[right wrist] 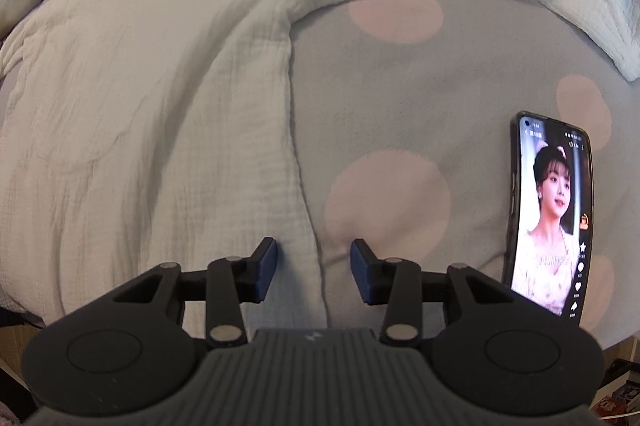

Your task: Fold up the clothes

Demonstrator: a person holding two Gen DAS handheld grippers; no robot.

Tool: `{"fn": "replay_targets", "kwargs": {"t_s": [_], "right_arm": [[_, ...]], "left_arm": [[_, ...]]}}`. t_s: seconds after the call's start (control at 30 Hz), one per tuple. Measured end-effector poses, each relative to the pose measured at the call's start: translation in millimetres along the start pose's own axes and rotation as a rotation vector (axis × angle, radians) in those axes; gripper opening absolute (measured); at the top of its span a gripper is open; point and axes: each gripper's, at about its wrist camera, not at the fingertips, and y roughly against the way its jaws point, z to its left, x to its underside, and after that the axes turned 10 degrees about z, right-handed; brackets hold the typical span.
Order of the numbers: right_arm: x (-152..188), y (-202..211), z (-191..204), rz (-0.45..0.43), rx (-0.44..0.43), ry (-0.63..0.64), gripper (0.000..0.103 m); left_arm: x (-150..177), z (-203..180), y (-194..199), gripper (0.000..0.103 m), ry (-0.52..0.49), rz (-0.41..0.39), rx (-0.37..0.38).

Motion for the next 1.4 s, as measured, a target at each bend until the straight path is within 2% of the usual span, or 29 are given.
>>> {"fn": "replay_targets", "kwargs": {"t_s": [0.07,0.13,0.17,0.2,0.27,0.33,0.4,0.5,0.6,0.7,0.77,0.83,0.87,0.97,1.03,1.17,1.27,1.3,1.4], "right_arm": [[3,1,4,0.004,0.014,0.017,0.038],[7,4,9,0.006,0.023,0.028,0.013],[9,5,11,0.006,0.027,0.033,0.006],[11,7,13,0.007,0.031,0.039,0.005],[16,10,15,0.024,0.060,0.039,0.005],[20,12,15,0.043,0.112,0.025,0.005],[25,15,9,0.075,0.155,-0.006,0.004],[34,16,-4,0.129,0.172,-0.060,0.004],[36,12,-5,0.154,0.197,-0.053,0.004],[36,10,-3,0.158,0.198,-0.034,0.006],[36,13,-3,0.151,0.184,-0.036,0.011],[38,17,-4,0.137,0.173,-0.039,0.036],[39,19,-5,0.135,0.165,-0.044,0.039],[43,23,-8,0.149,0.134,-0.062,0.044],[47,23,-11,0.182,0.103,-0.073,0.045],[57,8,-14,0.313,0.060,-0.078,0.047],[63,5,-8,0.349,0.026,-0.038,0.047],[64,4,-5,0.359,0.032,-0.016,0.047],[68,0,5,0.383,0.050,0.047,0.050]], "left_arm": [[3,-8,-6,0.017,-0.031,0.032,-0.029],[6,-16,-10,0.016,-0.063,0.041,-0.055],[7,-20,-9,0.006,-0.077,0.039,-0.059],[9,-24,-8,0.000,-0.089,0.033,-0.056],[13,-32,-5,0.000,-0.112,0.027,-0.064],[17,-37,-3,0.000,-0.126,0.041,-0.114],[22,-36,-1,0.000,-0.109,0.060,-0.135],[32,-25,0,0.000,-0.060,0.103,-0.154],[37,-18,-4,0.000,-0.027,0.134,-0.166],[33,-14,2,0.000,-0.026,0.125,-0.111],[32,-14,11,0.000,-0.030,0.090,-0.057],[34,-16,19,0.000,-0.044,0.061,-0.021],[36,-18,21,0.000,-0.051,0.057,-0.009],[42,-24,20,0.011,-0.079,0.087,-0.004],[45,-27,12,0.011,-0.103,0.145,-0.014],[57,-43,-3,0.012,-0.202,0.229,-0.040],[64,-52,-4,0.015,-0.257,0.245,-0.033],[65,-53,-7,0.018,-0.263,0.260,-0.040],[67,-57,-18,0.019,-0.279,0.314,-0.074]]}}
